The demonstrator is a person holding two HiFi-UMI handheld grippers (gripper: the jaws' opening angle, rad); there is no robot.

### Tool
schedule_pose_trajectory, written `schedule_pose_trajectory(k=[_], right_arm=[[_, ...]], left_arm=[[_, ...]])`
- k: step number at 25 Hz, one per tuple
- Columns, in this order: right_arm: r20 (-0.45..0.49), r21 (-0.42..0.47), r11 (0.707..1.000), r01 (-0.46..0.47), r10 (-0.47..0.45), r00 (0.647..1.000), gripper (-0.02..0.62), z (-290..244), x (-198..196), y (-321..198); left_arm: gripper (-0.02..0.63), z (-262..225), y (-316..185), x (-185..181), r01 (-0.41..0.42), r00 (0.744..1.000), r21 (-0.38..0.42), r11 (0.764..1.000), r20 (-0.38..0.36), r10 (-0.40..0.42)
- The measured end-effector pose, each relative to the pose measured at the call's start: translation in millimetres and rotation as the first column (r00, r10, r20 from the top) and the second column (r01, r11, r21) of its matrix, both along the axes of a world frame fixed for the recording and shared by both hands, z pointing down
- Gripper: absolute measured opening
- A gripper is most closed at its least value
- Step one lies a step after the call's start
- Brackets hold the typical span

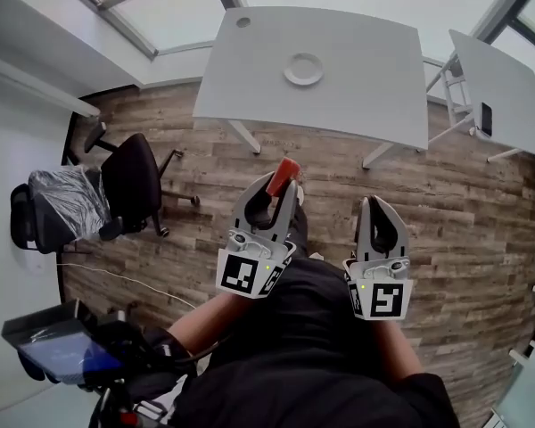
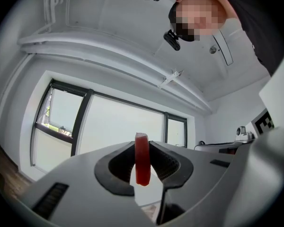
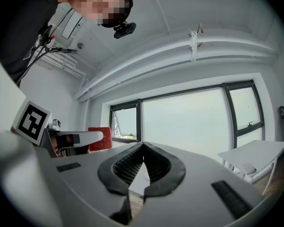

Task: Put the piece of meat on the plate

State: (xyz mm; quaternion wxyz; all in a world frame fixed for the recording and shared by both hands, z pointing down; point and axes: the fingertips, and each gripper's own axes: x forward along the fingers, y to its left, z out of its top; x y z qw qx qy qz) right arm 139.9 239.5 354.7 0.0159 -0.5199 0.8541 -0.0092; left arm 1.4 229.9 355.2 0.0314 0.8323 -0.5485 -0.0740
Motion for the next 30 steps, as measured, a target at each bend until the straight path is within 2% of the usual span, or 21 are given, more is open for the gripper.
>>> schedule_pose_trajectory(k=[3, 7, 12, 14, 18, 21, 25, 30], right_arm=[[-0.002, -0.036, 0.999, -0.023, 0.023, 1.0, 0.006, 1.2, -10.0, -46.8], [-0.022, -0.059, 0.998, -0.01, 0.009, 1.0, 0.006, -4.0, -45.2, -115.2], [-0.013, -0.03, 0.999, -0.01, 0.009, 1.0, 0.006, -14.4, -41.9, -130.6], [-0.02, -0.032, 0.999, -0.017, 0.016, 1.0, 0.006, -12.9, -48.8, -148.5], [-0.022, -0.051, 0.998, -0.034, 0.032, 0.999, 0.006, -10.6, -75.0, -208.1], [-0.028, -0.043, 0.999, -0.029, 0.028, 0.999, 0.006, -13.2, -89.2, -239.9], [-0.033, -0.036, 0.999, -0.001, 0.0, 0.999, 0.006, -17.8, -106.8, -259.6], [-0.023, -0.06, 0.998, 0.019, -0.021, 1.0, 0.006, -15.3, -111.6, -276.5]], left_arm=[[0.092, 3.3, -44.5, -13.4, -0.018, 0.999, -0.037, 0.999, -0.039, 0.017], [0.092, 13.2, -107.6, -48.3, -0.009, 0.999, -0.082, 0.997, -0.049, 0.005], [0.093, 8.9, -118.0, -42.9, -0.018, 0.999, -0.074, 0.997, -0.039, 0.015], [0.092, 9.4, -134.5, -51.6, -0.027, 0.999, -0.072, 0.997, -0.035, 0.024], [0.092, 17.5, -188.1, -84.3, -0.021, 0.999, -0.106, 0.994, -0.049, 0.016], [0.092, 23.3, -217.9, -94.3, -0.033, 0.998, -0.123, 0.992, -0.048, 0.028], [0.092, 29.9, -241.9, -105.6, -0.026, 0.998, -0.151, 0.988, -0.055, 0.018], [0.092, 62.0, -268.6, -97.1, -0.042, 0.999, -0.209, 0.977, -0.023, 0.038]])
